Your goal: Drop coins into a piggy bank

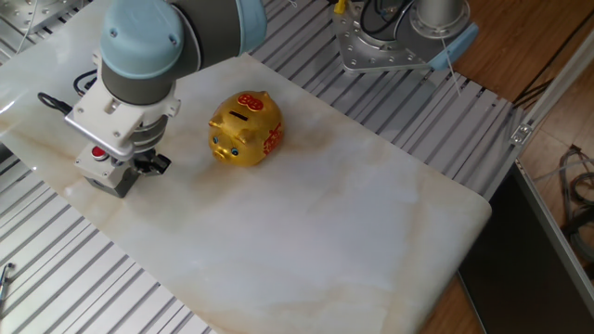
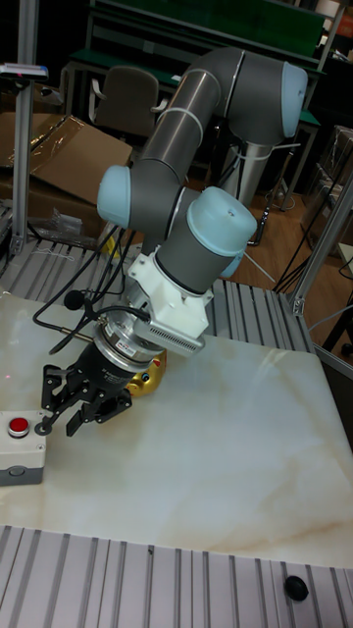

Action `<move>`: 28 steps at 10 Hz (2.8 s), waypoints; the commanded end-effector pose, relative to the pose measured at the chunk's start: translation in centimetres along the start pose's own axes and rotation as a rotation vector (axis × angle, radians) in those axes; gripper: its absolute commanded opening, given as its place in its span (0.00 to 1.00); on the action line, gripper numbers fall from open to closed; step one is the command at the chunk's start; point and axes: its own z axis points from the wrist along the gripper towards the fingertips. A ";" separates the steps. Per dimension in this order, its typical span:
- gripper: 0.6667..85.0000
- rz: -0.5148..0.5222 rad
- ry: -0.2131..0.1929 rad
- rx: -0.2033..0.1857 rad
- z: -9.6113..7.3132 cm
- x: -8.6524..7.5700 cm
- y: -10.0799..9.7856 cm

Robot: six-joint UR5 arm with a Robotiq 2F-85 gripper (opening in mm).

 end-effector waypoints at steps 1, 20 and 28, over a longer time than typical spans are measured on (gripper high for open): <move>0.43 0.007 0.001 0.002 0.2 0.0 0.1; 0.42 -0.004 0.022 0.043 0.8 0.5 -0.7; 0.42 -0.009 0.019 0.050 1.1 0.4 -1.0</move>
